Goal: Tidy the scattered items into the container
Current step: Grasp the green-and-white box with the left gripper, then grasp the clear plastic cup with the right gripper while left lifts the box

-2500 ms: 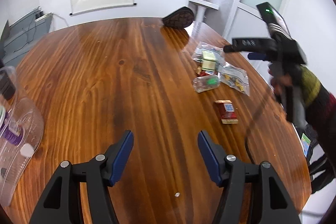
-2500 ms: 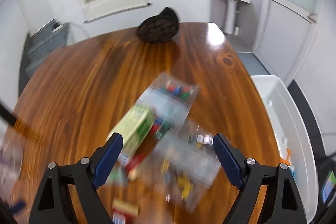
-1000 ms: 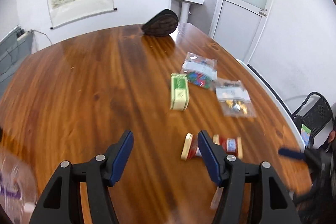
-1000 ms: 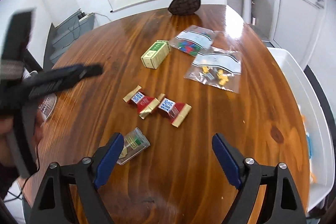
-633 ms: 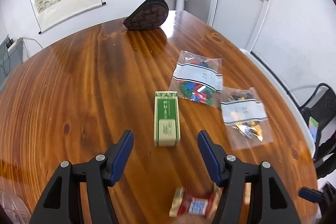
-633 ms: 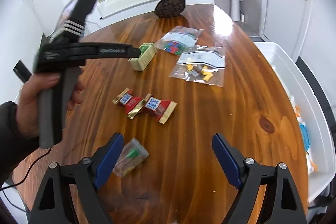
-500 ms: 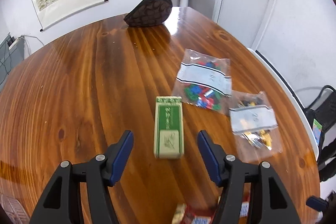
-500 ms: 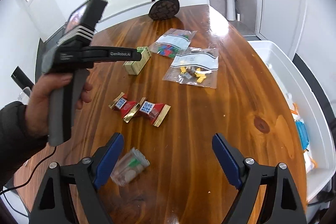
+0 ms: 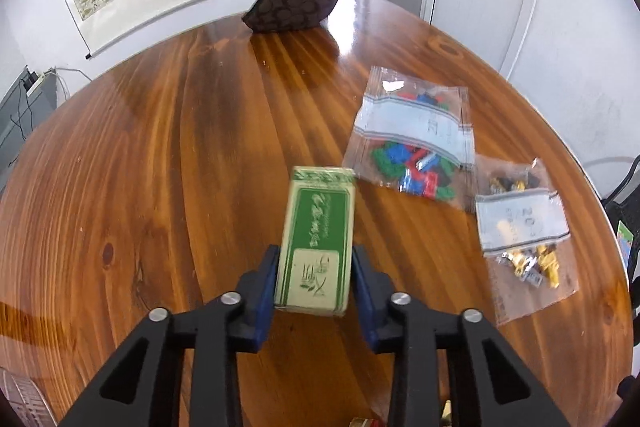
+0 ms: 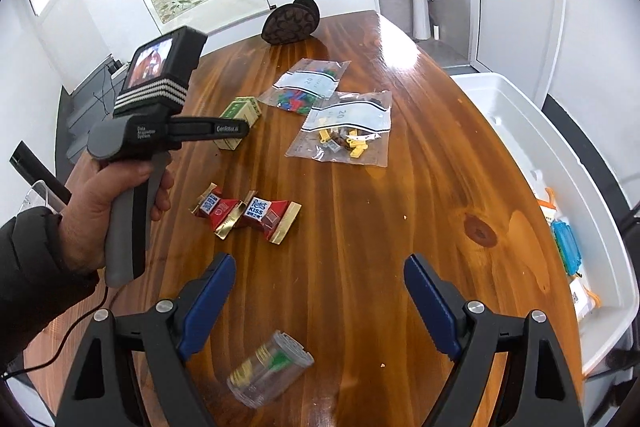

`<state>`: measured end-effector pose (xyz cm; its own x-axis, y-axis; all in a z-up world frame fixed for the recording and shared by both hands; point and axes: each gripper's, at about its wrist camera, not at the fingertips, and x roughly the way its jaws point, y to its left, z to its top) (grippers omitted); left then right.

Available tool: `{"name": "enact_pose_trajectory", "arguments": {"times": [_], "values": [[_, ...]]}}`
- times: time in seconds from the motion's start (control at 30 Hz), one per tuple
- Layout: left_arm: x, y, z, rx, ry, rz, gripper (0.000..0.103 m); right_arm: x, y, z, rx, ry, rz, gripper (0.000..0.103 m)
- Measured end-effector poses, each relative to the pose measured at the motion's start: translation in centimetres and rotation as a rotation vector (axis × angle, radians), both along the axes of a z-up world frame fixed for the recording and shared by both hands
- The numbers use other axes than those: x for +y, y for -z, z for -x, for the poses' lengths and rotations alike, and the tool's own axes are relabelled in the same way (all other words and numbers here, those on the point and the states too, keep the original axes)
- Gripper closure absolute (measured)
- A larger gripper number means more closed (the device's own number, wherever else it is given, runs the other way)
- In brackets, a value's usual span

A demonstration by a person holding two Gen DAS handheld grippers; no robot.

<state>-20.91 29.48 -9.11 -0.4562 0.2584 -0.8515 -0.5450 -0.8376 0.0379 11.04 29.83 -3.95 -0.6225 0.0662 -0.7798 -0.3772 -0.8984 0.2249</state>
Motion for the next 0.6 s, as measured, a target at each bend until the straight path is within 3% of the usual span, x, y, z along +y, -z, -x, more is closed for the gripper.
{"name": "enact_pose_trajectory", "arguments": {"times": [0.23, 0.43, 0.6], "values": [[-1.3, 0.1, -0.9, 0.004, -0.016, -0.002, 0.073, 0.3, 0.5, -0.6, -0.007, 0.029, 0.013, 0.016], [-4.3, -0.2, -2.2, -0.004, -0.06, -0.035, 0.072, 1.2, 1.7, -3.8, -0.049, 0.178, 0.02, 0.016], [-6.4, -0.9, -4.2, 0.017, -0.058, -0.064, 0.072, -0.1, 2.9, -7.4, -0.088, 0.218, 0.053, 0.017]]}}
